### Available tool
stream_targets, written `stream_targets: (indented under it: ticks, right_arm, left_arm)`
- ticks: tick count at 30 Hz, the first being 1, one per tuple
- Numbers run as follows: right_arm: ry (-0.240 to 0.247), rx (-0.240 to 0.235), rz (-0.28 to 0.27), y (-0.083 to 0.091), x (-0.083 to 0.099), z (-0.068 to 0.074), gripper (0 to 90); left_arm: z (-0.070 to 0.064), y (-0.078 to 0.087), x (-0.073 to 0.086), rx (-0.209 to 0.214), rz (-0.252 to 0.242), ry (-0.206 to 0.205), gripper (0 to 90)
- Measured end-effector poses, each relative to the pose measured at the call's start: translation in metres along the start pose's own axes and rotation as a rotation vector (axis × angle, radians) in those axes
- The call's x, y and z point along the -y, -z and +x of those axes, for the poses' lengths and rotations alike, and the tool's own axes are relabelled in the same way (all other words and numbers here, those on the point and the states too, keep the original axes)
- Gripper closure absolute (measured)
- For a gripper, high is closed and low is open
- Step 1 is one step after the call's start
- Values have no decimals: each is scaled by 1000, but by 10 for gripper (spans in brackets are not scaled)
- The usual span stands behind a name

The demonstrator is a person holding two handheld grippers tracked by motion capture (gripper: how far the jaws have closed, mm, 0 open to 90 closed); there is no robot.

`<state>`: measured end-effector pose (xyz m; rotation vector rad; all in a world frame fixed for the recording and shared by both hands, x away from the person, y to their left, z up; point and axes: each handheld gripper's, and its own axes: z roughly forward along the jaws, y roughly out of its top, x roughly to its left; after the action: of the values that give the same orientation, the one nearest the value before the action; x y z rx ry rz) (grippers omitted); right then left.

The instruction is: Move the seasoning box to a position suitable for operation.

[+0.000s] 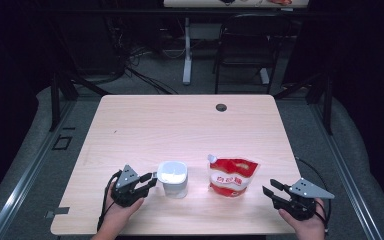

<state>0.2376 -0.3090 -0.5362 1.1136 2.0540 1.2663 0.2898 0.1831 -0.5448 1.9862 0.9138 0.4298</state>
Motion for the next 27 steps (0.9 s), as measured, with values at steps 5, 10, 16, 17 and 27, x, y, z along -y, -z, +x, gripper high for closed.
stream_targets:
  ticks: [5, 10, 16, 17, 27]
  right_arm:
    - [6, -16, 2, 3, -2, 3, 607]
    - [16, -13, 10, 6, -4, 7, 646]
    - [47, -1, -2, 18, -12, 14, 706]
    - [47, -8, -15, 20, -13, 16, 711]
    - [72, -109, -37, 19, -19, 32, 707]
  left_arm:
    - [0, 3, -2, 18, -9, 6, 701]
    - [-1, 13, -5, 10, -42, 11, 679]
    - [2, 22, -9, -3, -67, 29, 679]
    - [3, 22, -10, 0, -66, 29, 682]
    - [3, 23, -13, 13, -70, 35, 667]
